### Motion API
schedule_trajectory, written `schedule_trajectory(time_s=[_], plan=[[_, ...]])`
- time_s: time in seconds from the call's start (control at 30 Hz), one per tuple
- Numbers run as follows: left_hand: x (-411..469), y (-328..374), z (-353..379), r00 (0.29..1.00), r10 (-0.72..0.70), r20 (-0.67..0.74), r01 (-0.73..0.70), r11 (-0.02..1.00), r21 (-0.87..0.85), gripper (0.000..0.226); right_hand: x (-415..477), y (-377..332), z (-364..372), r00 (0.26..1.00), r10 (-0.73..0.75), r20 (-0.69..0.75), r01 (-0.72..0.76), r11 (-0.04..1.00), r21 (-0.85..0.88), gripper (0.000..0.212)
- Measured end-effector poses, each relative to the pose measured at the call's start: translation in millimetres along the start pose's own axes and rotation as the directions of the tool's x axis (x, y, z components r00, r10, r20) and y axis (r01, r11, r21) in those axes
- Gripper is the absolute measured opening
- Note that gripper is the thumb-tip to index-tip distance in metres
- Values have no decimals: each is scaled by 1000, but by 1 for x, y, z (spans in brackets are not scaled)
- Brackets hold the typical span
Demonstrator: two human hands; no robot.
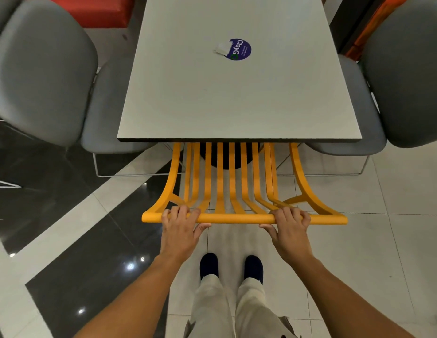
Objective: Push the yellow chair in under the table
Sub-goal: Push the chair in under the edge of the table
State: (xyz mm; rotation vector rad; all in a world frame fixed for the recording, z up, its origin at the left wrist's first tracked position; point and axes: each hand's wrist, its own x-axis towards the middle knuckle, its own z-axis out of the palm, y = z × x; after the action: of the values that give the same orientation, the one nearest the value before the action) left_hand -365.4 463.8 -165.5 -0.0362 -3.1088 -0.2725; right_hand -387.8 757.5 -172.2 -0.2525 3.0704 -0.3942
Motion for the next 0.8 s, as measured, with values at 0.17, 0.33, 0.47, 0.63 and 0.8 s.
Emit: schedule_trajectory(time_s=[0.17, 0.33, 0.47, 0.63, 0.8], plan=[[0, -1, 0, 1000, 3, 1, -3, 1000, -4, 54, 0, -1, -2, 1000, 0, 11, 1, 1000, -19, 51], [-1, -1, 1, 1000, 1, -4, -1, 1000, -9, 55, 0, -1, -1, 1000, -16, -8, 16, 999, -43, 50], [-2, 1, -1, 1000, -2, 24, 2, 1000, 10, 55, -1, 0, 1, 1000, -22, -14, 21, 998, -56, 49], [-2, 5, -12, 996, -3, 89, -1, 999, 37, 53, 0, -3, -8, 999, -36, 27, 39, 993, -109, 51], [13, 11, -39, 925, -70, 374, 80, 997, -11, 77, 14, -8, -40, 960, -19, 281, 36, 998, -54, 78]])
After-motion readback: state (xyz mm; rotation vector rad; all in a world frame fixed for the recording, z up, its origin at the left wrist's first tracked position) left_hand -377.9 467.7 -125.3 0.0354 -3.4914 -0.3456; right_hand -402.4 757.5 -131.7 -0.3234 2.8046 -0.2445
